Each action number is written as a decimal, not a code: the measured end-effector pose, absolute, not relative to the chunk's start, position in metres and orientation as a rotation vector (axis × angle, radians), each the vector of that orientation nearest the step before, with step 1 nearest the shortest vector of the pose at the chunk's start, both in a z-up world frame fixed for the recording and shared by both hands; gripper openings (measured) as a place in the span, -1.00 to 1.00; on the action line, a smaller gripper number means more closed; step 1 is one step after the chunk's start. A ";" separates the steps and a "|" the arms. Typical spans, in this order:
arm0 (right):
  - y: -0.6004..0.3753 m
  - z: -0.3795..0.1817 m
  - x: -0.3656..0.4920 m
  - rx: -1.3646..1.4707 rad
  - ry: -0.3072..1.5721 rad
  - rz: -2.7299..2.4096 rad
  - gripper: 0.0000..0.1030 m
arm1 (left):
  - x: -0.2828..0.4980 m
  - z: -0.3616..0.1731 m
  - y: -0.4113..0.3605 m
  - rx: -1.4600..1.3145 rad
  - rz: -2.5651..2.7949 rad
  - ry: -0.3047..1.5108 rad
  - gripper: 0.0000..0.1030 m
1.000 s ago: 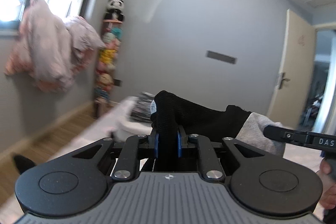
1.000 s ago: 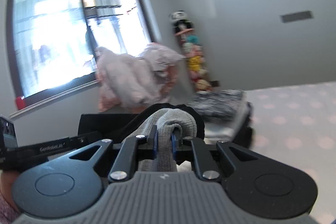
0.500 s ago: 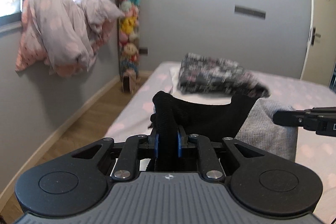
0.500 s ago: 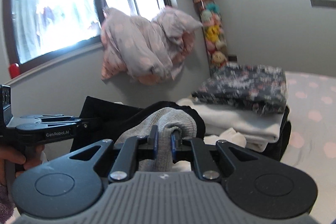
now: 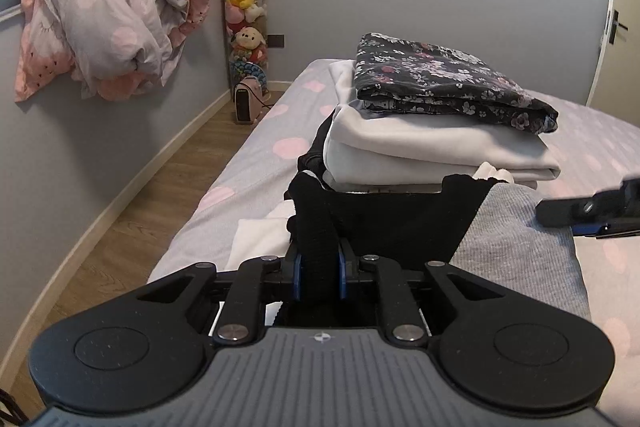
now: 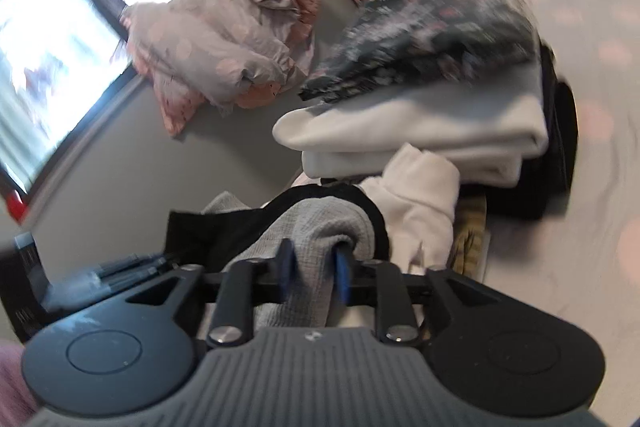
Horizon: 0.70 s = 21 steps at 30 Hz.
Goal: Fold clothes
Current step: 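Carry the folded shirt with both grippers onto the stack of folded clothes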
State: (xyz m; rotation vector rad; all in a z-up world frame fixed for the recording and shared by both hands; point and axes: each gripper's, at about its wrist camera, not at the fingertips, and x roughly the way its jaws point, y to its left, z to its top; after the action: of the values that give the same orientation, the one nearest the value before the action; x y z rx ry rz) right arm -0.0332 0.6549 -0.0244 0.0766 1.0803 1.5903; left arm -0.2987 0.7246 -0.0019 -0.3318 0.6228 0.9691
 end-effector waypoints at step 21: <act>0.677 -0.061 0.007 0.387 1.425 1.466 -0.66 | -0.297 0.000 0.724 -0.326 0.968 0.627 -0.63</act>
State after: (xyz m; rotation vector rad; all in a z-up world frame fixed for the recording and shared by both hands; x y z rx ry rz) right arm 0.0073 0.6773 -0.0605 0.3873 1.4250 1.4657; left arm -0.2970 0.7237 -0.0001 -0.3262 0.6273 0.9676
